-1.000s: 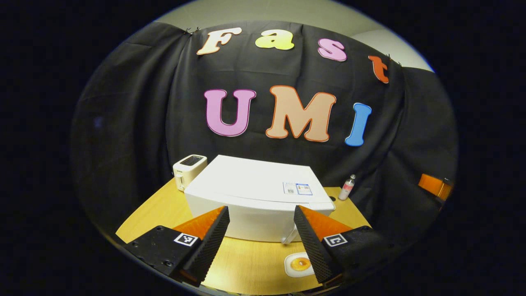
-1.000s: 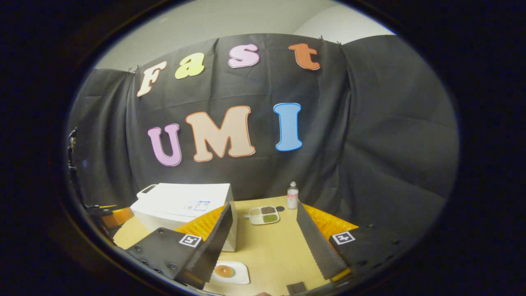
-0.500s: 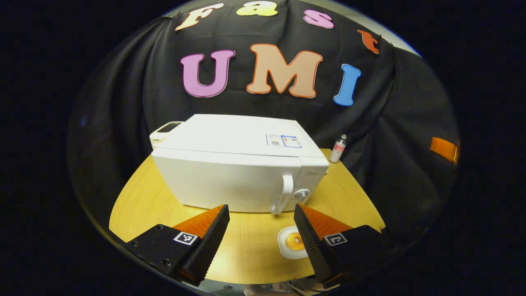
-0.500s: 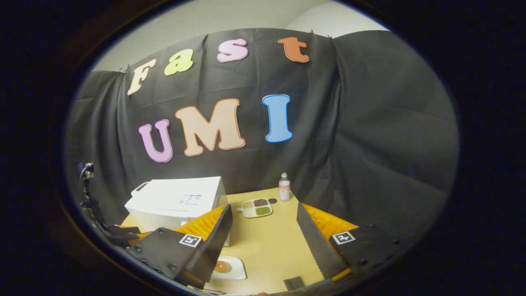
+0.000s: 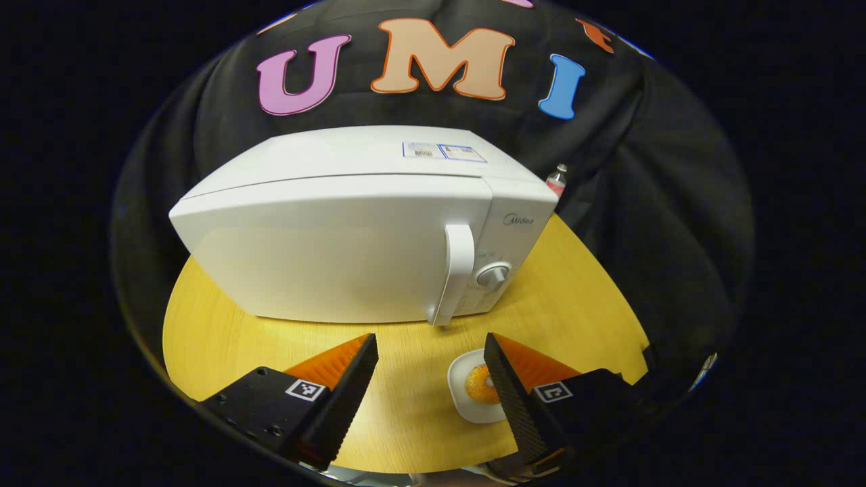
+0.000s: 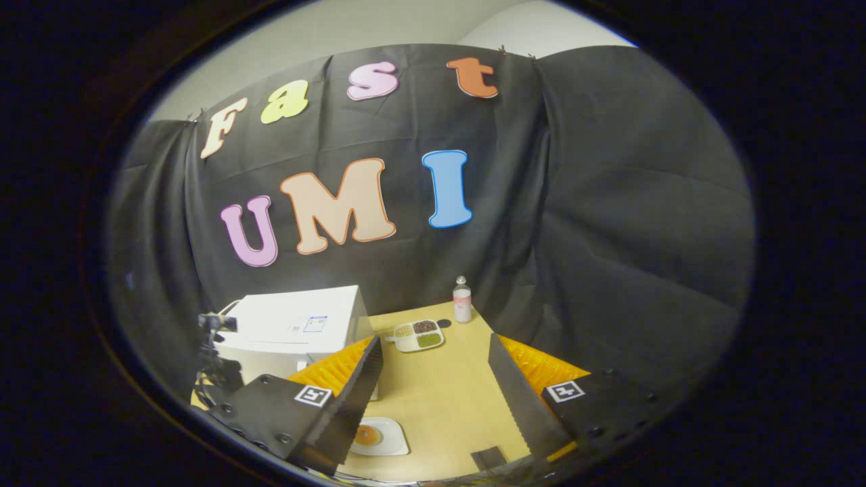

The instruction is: Open the microwave oven with the left hand, put the food in, and close the microwave oven.

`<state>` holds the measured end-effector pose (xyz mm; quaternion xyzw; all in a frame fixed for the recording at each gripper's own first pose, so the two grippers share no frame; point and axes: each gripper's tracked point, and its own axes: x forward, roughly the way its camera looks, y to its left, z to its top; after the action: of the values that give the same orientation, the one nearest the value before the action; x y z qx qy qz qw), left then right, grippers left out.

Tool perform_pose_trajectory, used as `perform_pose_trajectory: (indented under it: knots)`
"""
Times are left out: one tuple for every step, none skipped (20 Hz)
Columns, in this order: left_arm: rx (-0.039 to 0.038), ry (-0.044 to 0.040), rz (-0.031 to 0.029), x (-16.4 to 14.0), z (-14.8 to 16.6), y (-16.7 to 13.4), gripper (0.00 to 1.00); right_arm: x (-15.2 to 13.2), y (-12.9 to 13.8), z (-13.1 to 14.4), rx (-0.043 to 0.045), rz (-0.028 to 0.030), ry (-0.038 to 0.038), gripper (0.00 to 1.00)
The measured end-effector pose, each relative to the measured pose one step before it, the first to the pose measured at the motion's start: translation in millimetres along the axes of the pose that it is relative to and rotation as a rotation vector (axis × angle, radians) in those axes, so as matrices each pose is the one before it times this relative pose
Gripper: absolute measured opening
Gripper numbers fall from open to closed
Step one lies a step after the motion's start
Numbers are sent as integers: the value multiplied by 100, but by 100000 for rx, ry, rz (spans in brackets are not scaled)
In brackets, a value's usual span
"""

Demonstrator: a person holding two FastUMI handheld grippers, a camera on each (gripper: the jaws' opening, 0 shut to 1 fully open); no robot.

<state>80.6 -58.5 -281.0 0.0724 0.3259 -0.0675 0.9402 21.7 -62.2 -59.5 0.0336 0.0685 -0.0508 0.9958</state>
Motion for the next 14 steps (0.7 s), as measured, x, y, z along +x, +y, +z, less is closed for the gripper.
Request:
perform_pose_trajectory:
  knots:
    - [1005,1352,-320,681,-406,-78,96,-20,-66,-293,332,-445,354,92]
    - [281,1434,-461,885,-152,-147,96,-42,-90,-121,114,-719,439,92]
    - [-314,1077,-691,737,-13,-213,96,-99,-206,-220,144,-797,380,92]
    - [-492,797,-546,361,-69,-144,96,-123,-148,-15,340,-728,121,92]
    - [-437,476,-364,614,101,-166,96,-71,-91,-80,398,-589,58,92]
    - [-261,125,71,592,272,-69,96,-158,-177,23,441,-669,111,92]
    - [203,150,451,534,305,15,96,-54,-215,-46,451,-760,39,92]
    - [516,-483,452,443,246,57,96,-126,-193,36,439,-713,-127,92]
    - [606,-434,116,413,268,-91,96,-42,-72,-53,429,-550,-127,92]
    - [214,-276,339,355,211,-59,96,-139,-100,12,401,-464,-78,92]
    - [66,-40,-11,288,75,-104,96,17,-174,-65,364,-626,-47,92]
    - [45,-191,141,231,171,-93,96,-38,-169,-19,353,-575,176,92]
    - [364,-446,342,274,266,10,95,-61,-49,-187,378,-282,131,92]
    - [636,-324,214,288,137,6,95,-73,14,9,351,-131,99,92]
